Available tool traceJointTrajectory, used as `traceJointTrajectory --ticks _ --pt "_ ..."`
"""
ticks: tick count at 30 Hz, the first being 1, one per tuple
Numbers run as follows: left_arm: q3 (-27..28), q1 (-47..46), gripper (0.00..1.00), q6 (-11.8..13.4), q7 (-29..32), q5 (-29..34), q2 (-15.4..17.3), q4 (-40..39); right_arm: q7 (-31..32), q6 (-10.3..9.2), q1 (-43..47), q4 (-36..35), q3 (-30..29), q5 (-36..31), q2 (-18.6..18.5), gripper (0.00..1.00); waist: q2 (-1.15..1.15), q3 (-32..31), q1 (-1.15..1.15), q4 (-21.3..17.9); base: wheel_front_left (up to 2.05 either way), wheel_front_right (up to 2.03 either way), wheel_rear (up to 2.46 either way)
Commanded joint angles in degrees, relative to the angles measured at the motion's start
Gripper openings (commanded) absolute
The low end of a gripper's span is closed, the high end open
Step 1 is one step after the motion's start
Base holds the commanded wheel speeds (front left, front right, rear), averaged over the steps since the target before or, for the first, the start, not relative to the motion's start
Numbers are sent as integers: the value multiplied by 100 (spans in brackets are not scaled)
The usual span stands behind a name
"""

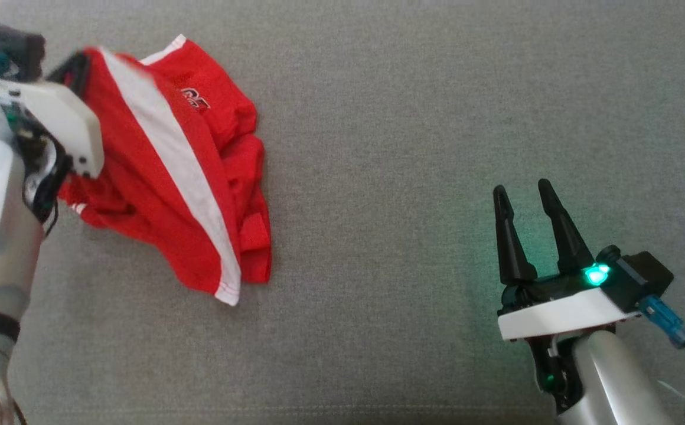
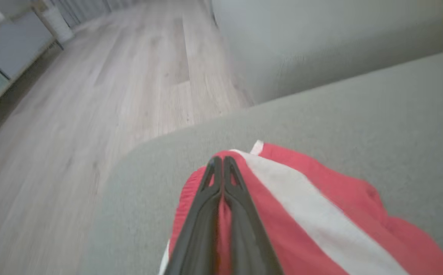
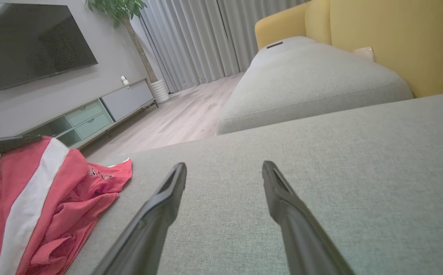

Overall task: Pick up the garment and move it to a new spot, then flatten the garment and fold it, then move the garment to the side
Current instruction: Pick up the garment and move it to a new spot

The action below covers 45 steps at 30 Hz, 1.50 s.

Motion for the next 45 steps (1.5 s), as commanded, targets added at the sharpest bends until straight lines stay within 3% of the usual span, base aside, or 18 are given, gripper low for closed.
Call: traceJointTrajectory --ticks 1,9,21,31,40,45 --pt "262 -432 0 82 -270 6 265 -243 -52 -5 -108 -152 142 40 -25 100 0 -118 0 11 0 0 0" --pt "414 -457 0 224 -1361 -99 39 -918 -52 -5 149 -88 79 89 -25 100 0 -658 0 73 0 0 0" --pt "452 109 0 370 -1520 -321 -247 -2541 -52 -5 283 -59 123 136 -25 100 0 -1038 0 -139 0 0 0" --pt "67 264 0 541 -1077 -465 -838 -3484 -52 -5 159 -229 236 293 -25 100 0 -1002 0 -1000 0 0 0" --pt "-218 -323 0 653 -1081 -502 -1603 -3292 -52 -5 -105 -493 452 619 -25 100 0 -736 0 -2219 0 0 0" --pt "-232 -823 0 712 -1394 -711 -1910 -3013 -52 -5 -190 -627 392 745 -25 100 0 -595 0 -2578 0 0 0"
